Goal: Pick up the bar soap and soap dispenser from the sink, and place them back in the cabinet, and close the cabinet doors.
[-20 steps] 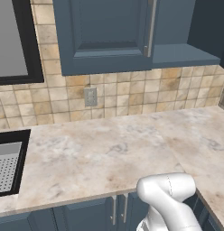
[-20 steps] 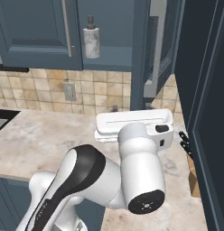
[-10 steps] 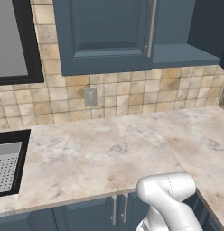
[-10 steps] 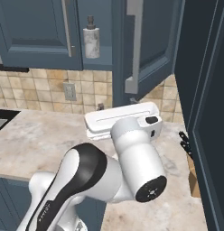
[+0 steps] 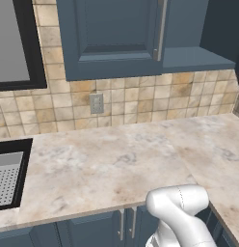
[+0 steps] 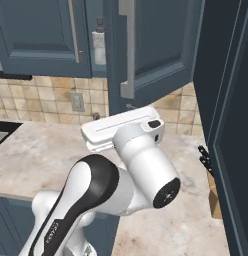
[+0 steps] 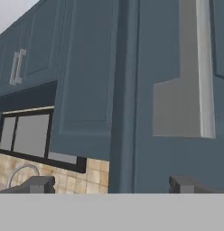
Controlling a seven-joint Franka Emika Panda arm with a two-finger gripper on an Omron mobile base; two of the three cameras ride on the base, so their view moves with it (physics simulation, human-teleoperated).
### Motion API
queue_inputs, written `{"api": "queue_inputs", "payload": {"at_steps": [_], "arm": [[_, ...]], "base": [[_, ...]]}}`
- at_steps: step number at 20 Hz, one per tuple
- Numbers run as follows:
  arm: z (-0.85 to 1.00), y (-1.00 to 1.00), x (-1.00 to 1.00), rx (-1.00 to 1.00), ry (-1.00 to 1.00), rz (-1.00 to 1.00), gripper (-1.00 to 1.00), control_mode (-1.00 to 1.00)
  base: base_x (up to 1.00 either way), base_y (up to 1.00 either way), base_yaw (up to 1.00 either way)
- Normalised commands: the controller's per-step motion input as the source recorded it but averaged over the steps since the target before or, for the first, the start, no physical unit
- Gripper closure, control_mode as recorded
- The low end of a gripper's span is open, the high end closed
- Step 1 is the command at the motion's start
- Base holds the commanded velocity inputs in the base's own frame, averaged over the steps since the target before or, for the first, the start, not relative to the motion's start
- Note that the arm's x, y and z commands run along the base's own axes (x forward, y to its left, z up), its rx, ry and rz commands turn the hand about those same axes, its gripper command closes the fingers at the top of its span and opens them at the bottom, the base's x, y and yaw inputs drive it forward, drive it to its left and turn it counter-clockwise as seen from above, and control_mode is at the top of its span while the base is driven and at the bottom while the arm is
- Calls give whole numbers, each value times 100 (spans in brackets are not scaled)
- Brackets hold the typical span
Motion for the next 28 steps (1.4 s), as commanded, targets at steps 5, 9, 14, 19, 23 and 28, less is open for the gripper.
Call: {"api": "queue_inputs", "payload": {"at_steps": [5, 9, 14, 19, 23, 28], "arm": [[0, 28, 19, 0, 0, 16, -100, -100], [0, 12, 26, 0, 0, 16, -100, -100], [0, 4, 43, 0, 0, 8, -100, -100], [0, 0, 39, 0, 0, 0, -100, -100], [0, 0, 42, 0, 0, 0, -100, -100], [0, 1, 42, 0, 0, 0, -100, -100]], "base": [[0, 0, 0], [0, 0, 0], [0, 0, 0], [0, 0, 0], [0, 0, 0], [0, 0, 0]]}}
